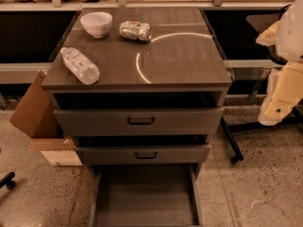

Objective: Place blue plastic bottle into bottom drawer

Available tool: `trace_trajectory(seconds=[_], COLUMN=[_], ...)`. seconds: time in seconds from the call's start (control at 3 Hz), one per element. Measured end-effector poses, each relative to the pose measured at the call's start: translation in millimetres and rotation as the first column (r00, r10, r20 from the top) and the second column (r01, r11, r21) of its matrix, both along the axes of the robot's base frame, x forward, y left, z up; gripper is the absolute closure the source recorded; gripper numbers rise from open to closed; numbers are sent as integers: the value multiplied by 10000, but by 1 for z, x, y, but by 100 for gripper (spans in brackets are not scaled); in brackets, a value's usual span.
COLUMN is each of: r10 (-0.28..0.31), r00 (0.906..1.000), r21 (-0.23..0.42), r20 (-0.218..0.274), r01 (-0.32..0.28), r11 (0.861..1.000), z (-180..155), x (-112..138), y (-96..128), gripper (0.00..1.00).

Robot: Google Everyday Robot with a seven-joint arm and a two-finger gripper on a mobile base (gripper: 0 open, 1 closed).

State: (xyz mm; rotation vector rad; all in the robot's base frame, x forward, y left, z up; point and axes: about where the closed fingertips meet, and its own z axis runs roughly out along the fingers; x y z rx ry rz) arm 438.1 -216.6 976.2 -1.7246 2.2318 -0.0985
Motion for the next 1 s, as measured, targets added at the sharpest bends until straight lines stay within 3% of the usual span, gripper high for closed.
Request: trace_trajectory(seconds=[0.33,0.67,1.0], r10=[-59,-736,-855], r00=[10000,9970,9963], r21=[70,883,2475], r20=[23,245,-110], r01=[58,712,856], r11=[10000,9935,9651], z=[1,15,29], x=[1,12,39], y=[1,10,51], gripper=[0,0,0])
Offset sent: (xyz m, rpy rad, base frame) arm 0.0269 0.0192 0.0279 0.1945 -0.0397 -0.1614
